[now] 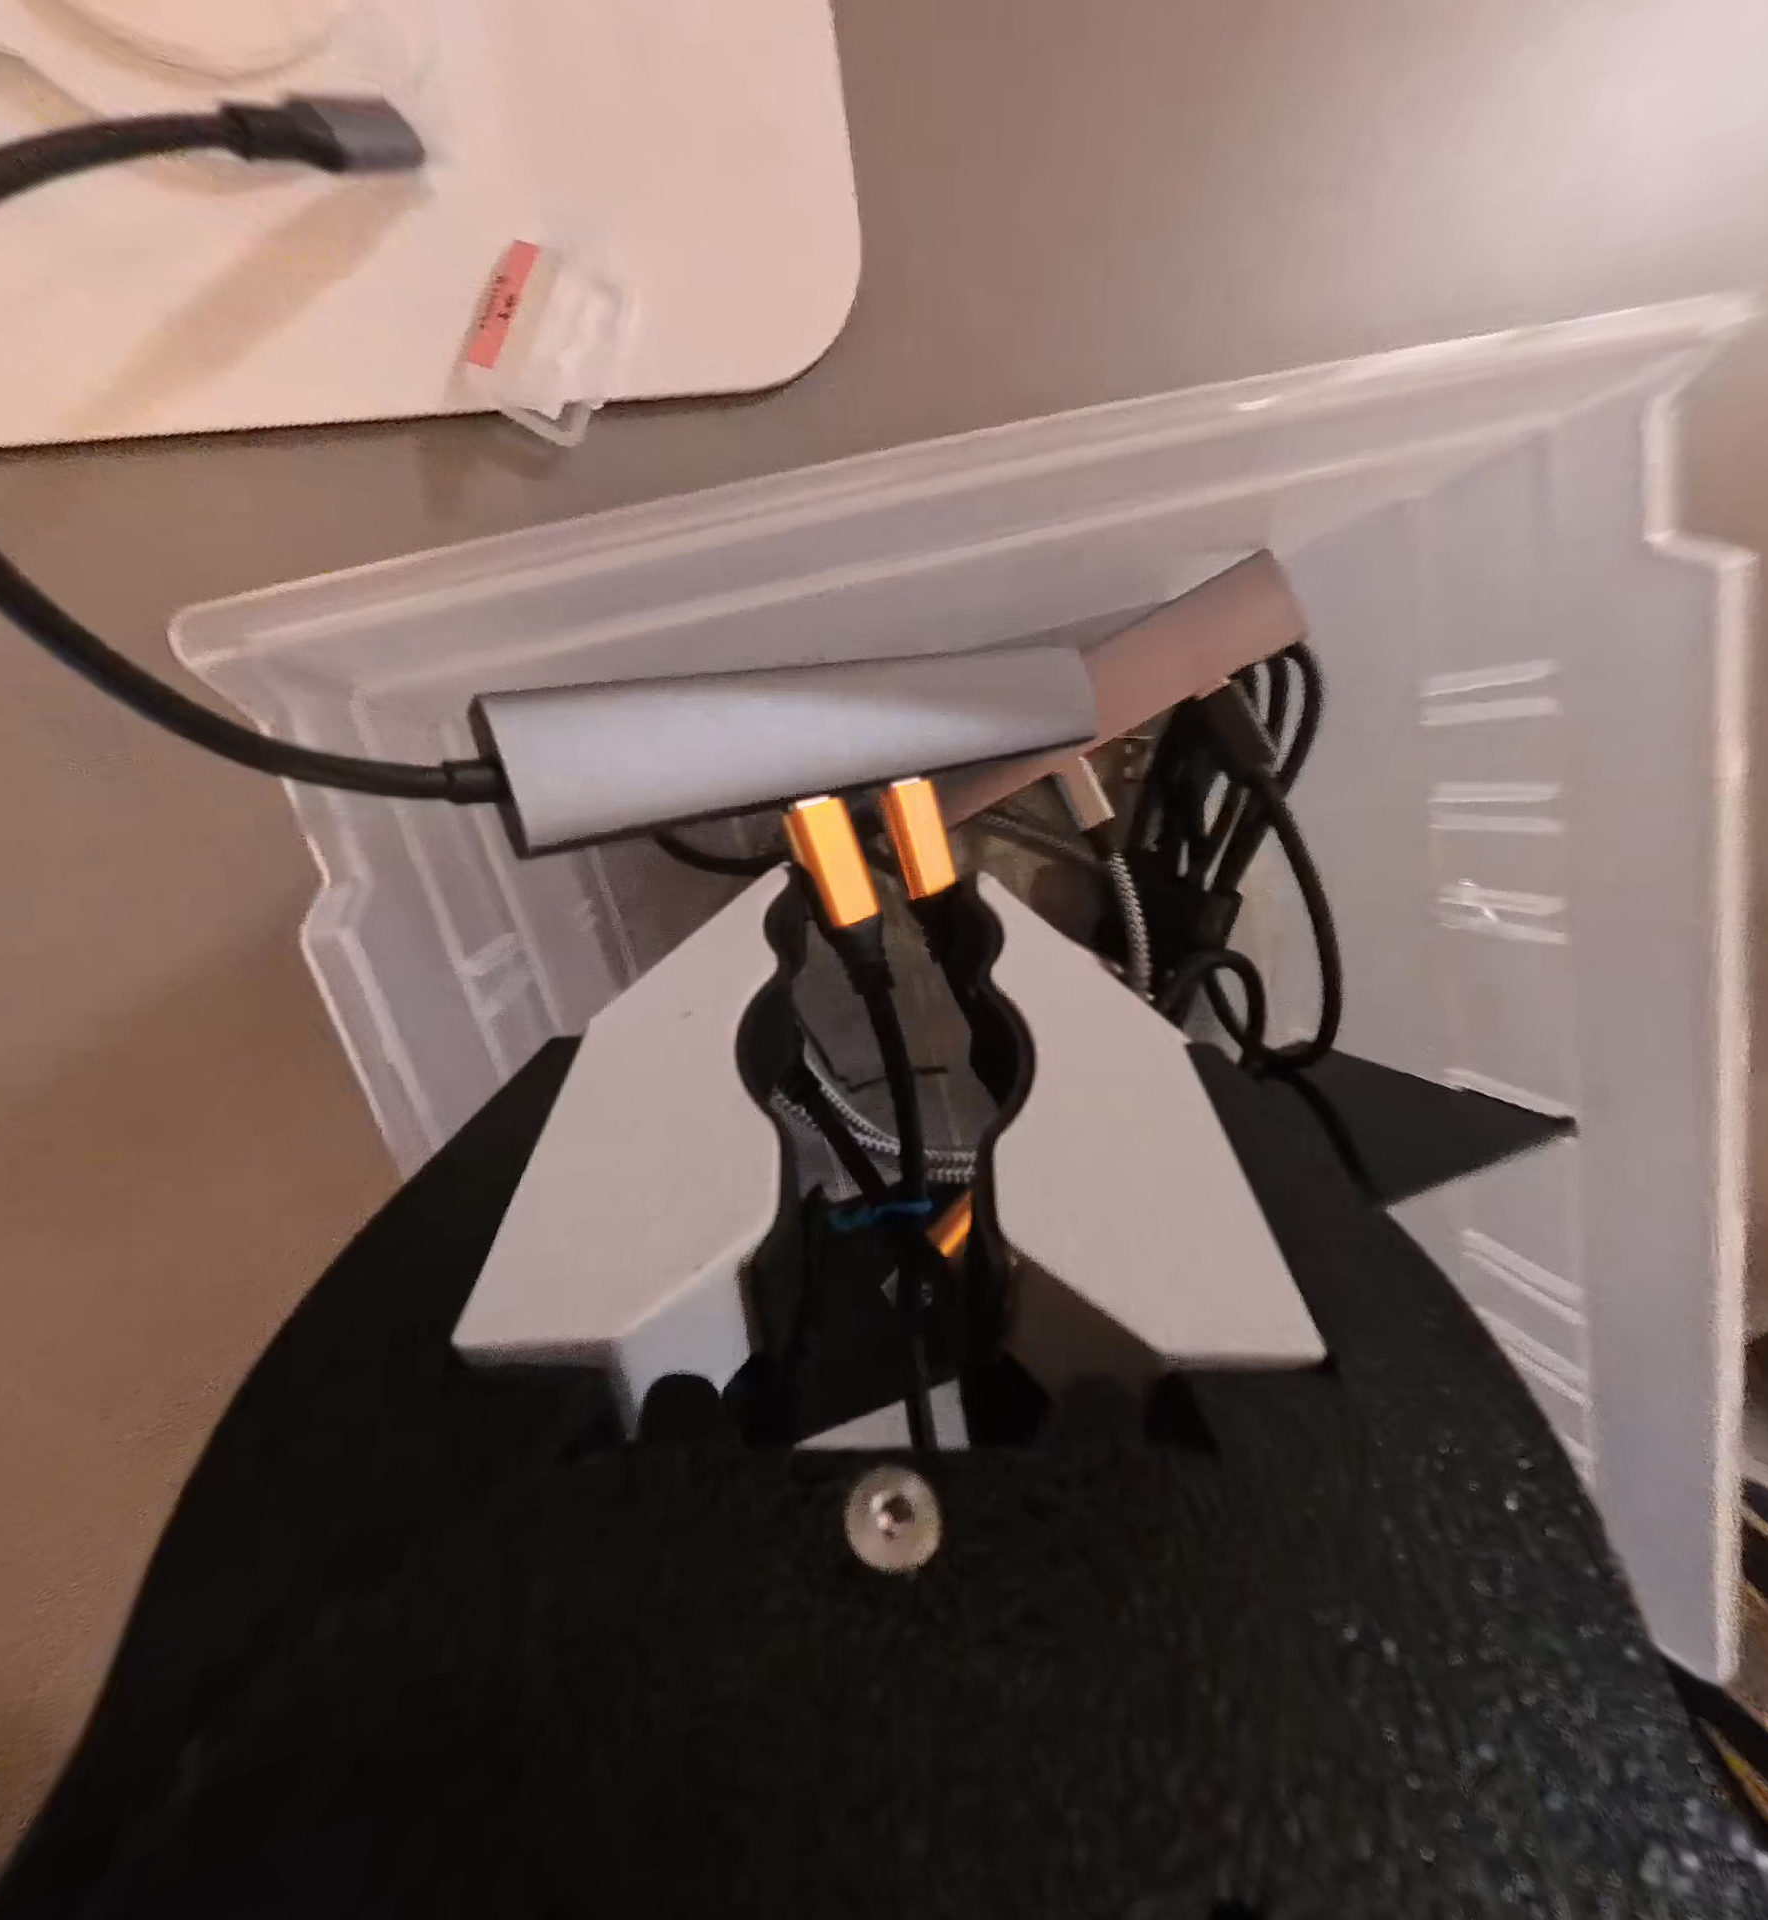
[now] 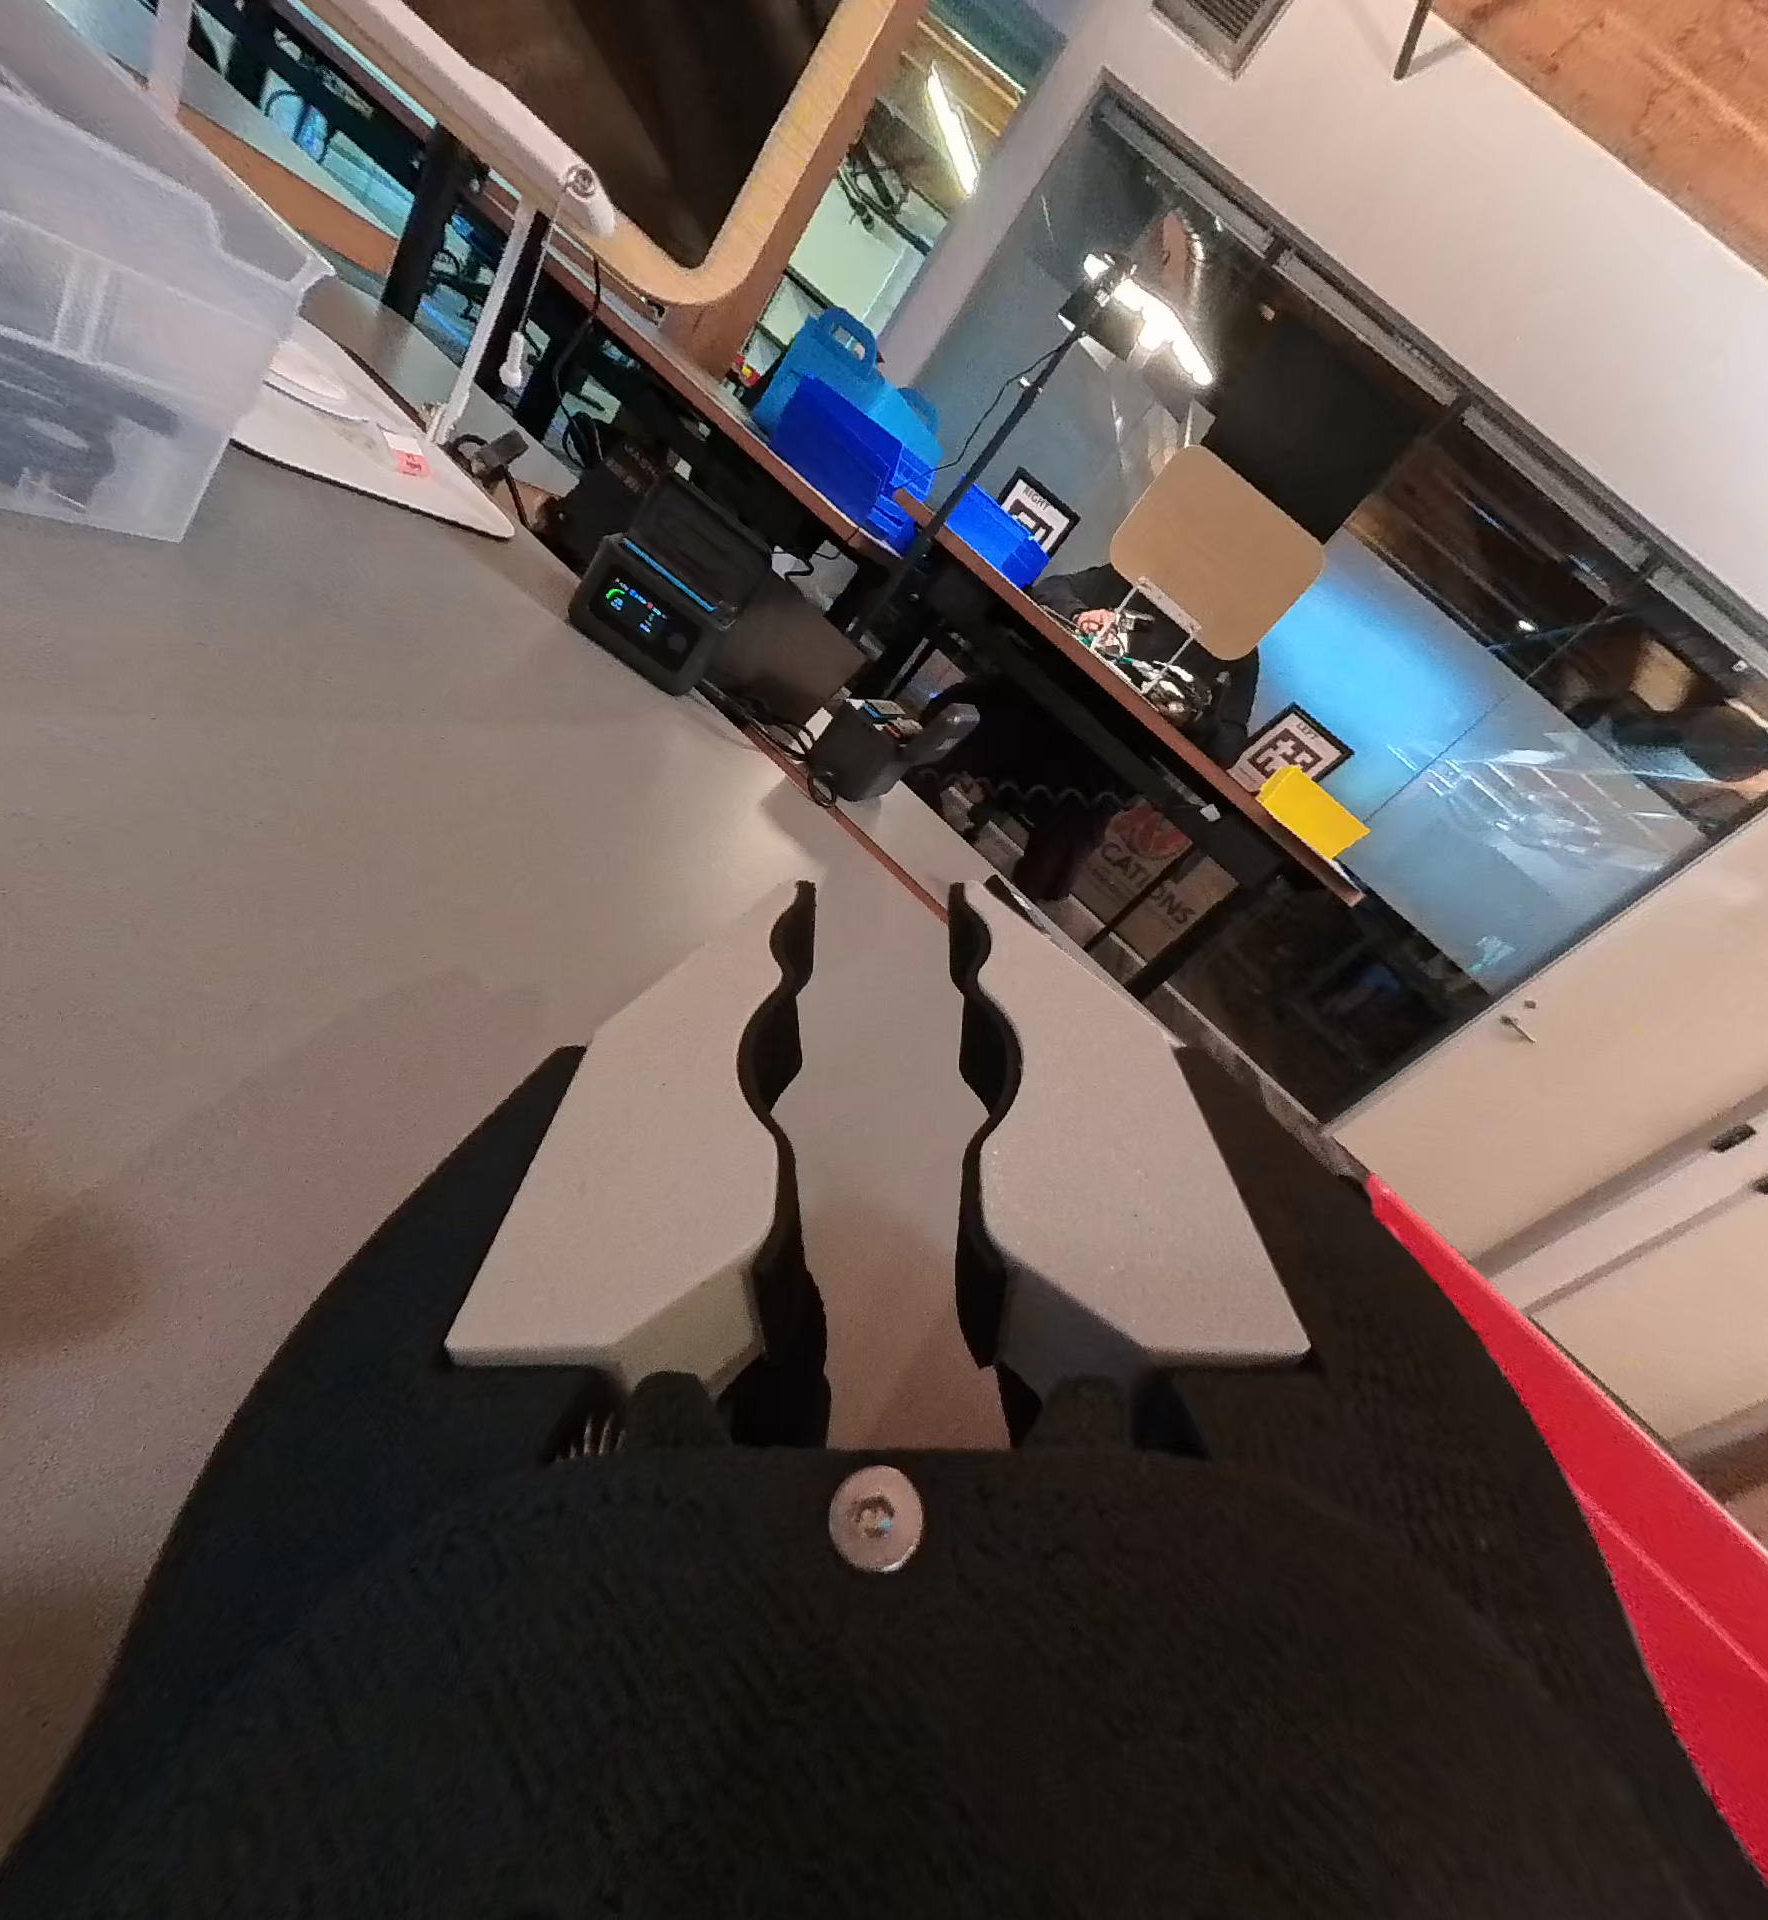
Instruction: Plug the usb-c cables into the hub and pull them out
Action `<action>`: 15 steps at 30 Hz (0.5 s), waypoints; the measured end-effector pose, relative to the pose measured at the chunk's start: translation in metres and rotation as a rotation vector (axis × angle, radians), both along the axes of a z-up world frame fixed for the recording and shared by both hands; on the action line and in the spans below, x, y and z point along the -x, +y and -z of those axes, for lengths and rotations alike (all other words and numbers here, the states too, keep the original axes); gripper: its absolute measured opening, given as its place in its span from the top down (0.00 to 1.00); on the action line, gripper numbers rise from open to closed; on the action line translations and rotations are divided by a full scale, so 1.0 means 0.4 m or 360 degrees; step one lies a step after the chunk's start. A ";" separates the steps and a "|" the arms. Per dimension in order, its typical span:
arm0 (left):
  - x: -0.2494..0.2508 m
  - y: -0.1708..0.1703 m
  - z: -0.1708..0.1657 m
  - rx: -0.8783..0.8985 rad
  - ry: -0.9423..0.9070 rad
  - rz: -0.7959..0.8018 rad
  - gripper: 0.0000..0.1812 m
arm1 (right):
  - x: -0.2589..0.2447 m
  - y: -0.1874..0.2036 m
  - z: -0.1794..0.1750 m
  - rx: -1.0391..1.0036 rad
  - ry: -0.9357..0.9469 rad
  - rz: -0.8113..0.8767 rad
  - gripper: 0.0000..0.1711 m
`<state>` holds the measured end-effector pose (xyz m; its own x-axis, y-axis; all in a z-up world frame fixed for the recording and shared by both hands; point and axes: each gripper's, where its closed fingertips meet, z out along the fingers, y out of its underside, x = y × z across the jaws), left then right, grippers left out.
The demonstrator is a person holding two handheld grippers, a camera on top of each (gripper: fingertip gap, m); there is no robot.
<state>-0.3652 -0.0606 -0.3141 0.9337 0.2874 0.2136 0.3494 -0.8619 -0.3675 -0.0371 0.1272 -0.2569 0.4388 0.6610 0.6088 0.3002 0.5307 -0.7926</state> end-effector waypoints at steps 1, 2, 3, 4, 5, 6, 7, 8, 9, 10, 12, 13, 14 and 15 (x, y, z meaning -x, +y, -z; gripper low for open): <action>-0.002 -0.001 -0.003 -0.0022 -0.0018 0.0017 0.86 | 0.001 0.001 0.000 0.0011 0.0004 -0.0004 0.86; -0.001 -0.004 -0.006 -0.0038 -0.0014 0.0033 0.86 | 0.001 0.001 0.001 0.0019 0.0006 -0.0007 0.86; 0.002 -0.007 -0.011 -0.0057 0.0014 0.0046 0.86 | 0.002 0.001 0.002 0.0021 0.0004 -0.0008 0.86; 0.006 -0.009 -0.021 -0.0085 0.0058 0.0053 0.86 | 0.002 0.002 0.003 0.0020 0.0000 -0.0007 0.86; 0.010 -0.011 -0.038 -0.0124 0.0110 0.0059 0.87 | 0.002 0.002 0.005 0.0020 -0.0005 -0.0005 0.86; 0.013 -0.012 -0.060 -0.0169 0.0168 0.0063 0.87 | 0.002 0.002 0.005 0.0019 -0.0008 -0.0002 0.86; 0.014 -0.014 -0.087 -0.0219 0.0232 0.0069 0.87 | 0.002 0.003 0.004 0.0016 -0.0008 0.0001 0.86; 0.014 -0.013 -0.120 -0.0278 0.0304 0.0080 0.87 | 0.003 0.002 0.004 0.0013 -0.0008 0.0002 0.86; 0.012 -0.013 -0.157 -0.0340 0.0380 0.0091 0.87 | 0.003 0.002 0.002 0.0009 -0.0008 0.0005 0.86; 0.008 -0.012 -0.198 -0.0401 0.0460 0.0104 0.87 | 0.003 0.003 0.000 0.0004 -0.0006 0.0009 0.86; -0.006 -0.006 -0.294 -0.0536 0.0645 0.0131 0.87 | 0.002 0.003 -0.003 0.0004 0.0002 0.0014 0.86; -0.017 0.000 -0.350 -0.0619 0.0745 0.0143 0.87 | 0.002 0.004 -0.005 0.0007 0.0008 0.0020 0.86; -0.035 0.008 -0.407 -0.0711 0.0836 0.0164 0.87 | 0.001 0.005 -0.006 0.0011 0.0013 0.0025 0.86; -0.056 0.016 -0.467 -0.0804 0.0921 0.0184 0.87 | -0.001 0.007 -0.006 0.0017 0.0018 0.0029 0.86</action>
<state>-0.3426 -0.0540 -0.1274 0.9547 0.1790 -0.2379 -0.0999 -0.5603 -0.8222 -0.0367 0.1301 -0.2545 0.4577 0.6592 0.5967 0.3006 0.5168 -0.8016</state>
